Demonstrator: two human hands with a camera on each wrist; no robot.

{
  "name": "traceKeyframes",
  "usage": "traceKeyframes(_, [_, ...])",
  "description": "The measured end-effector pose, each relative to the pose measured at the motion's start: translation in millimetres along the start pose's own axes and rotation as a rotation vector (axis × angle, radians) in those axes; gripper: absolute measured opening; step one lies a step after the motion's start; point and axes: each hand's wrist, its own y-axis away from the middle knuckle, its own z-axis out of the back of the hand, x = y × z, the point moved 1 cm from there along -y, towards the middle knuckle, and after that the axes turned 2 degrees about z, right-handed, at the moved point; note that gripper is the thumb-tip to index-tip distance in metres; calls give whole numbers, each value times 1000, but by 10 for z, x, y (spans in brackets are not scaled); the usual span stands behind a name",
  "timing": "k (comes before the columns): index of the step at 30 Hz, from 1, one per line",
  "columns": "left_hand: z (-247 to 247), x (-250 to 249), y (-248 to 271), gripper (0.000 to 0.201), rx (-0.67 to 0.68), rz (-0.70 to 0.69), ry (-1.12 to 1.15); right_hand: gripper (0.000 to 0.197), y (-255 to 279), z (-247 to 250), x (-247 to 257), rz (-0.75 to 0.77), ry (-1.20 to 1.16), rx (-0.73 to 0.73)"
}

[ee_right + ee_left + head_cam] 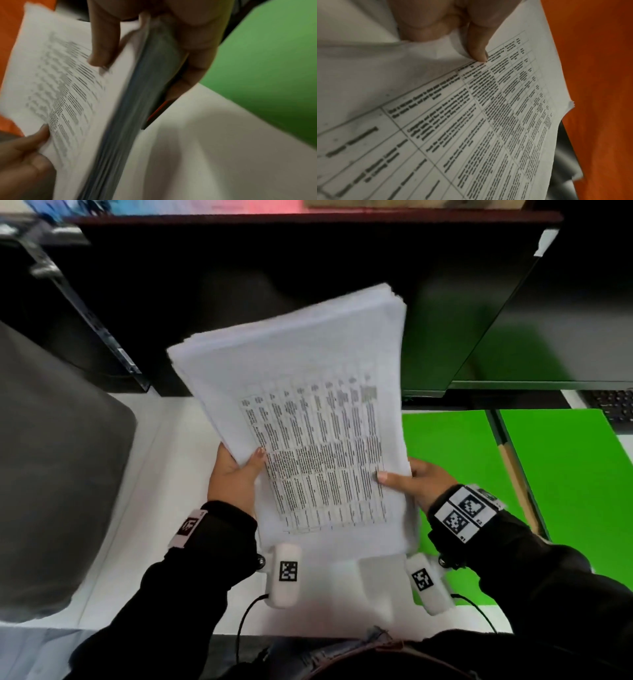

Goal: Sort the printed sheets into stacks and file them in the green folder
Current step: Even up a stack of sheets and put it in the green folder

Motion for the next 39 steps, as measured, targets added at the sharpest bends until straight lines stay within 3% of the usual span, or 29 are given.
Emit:
traceKeyframes(1, [45, -6, -24, 34, -19, 21, 63, 32, 25, -7, -73, -46, -52, 10])
traceKeyframes(4, [125, -33, -47, 35, -48, 74, 177, 69, 45, -62, -290, -100, -379, -7])
traceKeyframes(6, [141, -27, -27, 36, -58, 97, 185, 59, 67, -130, -330, -61, -615, 20])
traceKeyframes(8, [135, -12, 7, 34, -56, 141, 170, 45, 120, -252, -299, -29, -679, 70])
traceKeyframes(10, [104, 4, 49, 20, 9, 208, 246, 29, 137, -335, -267, 0, -636, 33])
traceKeyframes(12, [141, 5, 25, 22, 37, 242, 366, 24, 140, -354, -173, 28, -585, -20])
traceKeyframes(15, [477, -36, -222, 34, -77, 130, 366, 26, 115, -213, -54, 79, -484, -77])
traceKeyframes(17, [821, -44, -451, 41, -140, 34, 195, 36, 112, -104, -16, 116, -448, -101])
traceKeyframes(19, [1060, -84, -610, 34, -63, 26, -132, 57, 151, -70, 48, 139, -392, -73])
traceKeyframes(21, [1108, -124, -644, 25, 92, 64, -462, 30, 183, -80, 95, 183, -250, -80])
traceKeyframes(22, [1091, -137, -627, 20, 124, 67, -598, 32, 189, -119, 130, 199, -150, -119])
traceKeyframes(24, [1021, -147, -556, 17, 17, 17, -720, 26, 176, -205, 151, 209, -36, -123])
traceKeyframes(26, [988, -112, -503, 24, -89, -50, -611, 54, 169, -287, 174, 277, 38, -145])
traceKeyframes(29, [901, -130, -416, 24, -125, -151, -372, 26, 192, -360, 286, 341, 69, -228])
traceKeyframes(31, [870, -76, -352, 31, -106, -161, -189, 36, 188, -377, 301, 396, 69, -243])
traceKeyframes(34, [921, 109, -274, 40, -72, -79, -65, 28, 140, -341, 118, 330, 95, -295])
traceKeyframes(37, [1051, 341, -296, 54, 5, 53, -138, 35, 102, -275, -191, 172, 174, -300])
traceKeyframes(39, [1050, 393, -335, 61, 35, 110, -152, 35, 99, -274, -242, 155, 126, -304])
